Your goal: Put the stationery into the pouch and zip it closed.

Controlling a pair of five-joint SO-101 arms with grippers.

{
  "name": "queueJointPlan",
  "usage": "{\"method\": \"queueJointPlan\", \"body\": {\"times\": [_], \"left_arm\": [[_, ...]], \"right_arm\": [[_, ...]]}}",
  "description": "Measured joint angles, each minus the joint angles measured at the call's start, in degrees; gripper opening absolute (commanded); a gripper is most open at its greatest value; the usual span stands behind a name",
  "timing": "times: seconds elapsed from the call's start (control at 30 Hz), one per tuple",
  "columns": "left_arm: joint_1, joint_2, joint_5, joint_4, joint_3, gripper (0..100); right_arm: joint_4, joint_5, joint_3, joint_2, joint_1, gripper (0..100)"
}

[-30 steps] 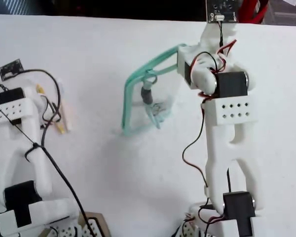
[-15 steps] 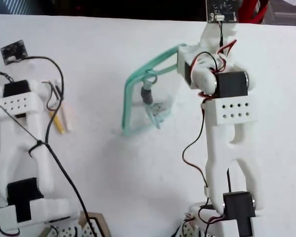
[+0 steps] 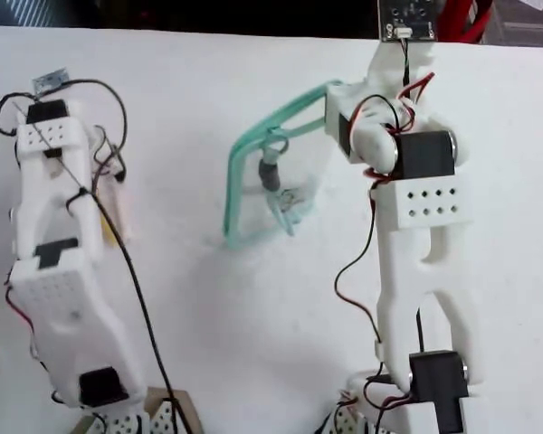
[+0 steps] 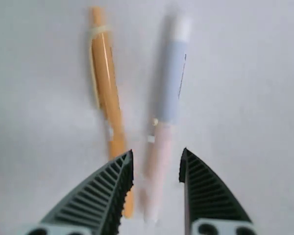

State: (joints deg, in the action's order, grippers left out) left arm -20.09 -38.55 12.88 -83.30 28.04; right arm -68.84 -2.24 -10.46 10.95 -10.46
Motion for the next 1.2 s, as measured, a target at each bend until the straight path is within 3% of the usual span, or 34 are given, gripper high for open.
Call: {"method": "queueJointPlan", "body": {"times": [0.3,0.43,0.67,0.87,1.07,1.2], "left_arm": [[0.18,-17.14,0.0,-9.67,24.35,14],[0.18,-22.24,0.0,-11.34,31.74,7],[0.18,-27.52,0.0,-12.66,44.48,7],[0.18,-31.03,0.09,-12.92,48.09,7],[1.76,-30.68,0.09,-18.46,50.64,7],[4.92,-25.23,0.0,-19.08,45.71,4]], "right_arm": [[0.0,0.0,0.0,0.0,0.0,1.9],[0.0,0.0,0.0,0.0,0.0,1.9],[0.0,0.0,0.0,0.0,0.0,1.9],[0.0,0.0,0.0,0.0,0.0,1.9],[0.0,0.0,0.0,0.0,0.0,1.9],[0.0,0.0,0.0,0.0,0.0,1.9]]}}
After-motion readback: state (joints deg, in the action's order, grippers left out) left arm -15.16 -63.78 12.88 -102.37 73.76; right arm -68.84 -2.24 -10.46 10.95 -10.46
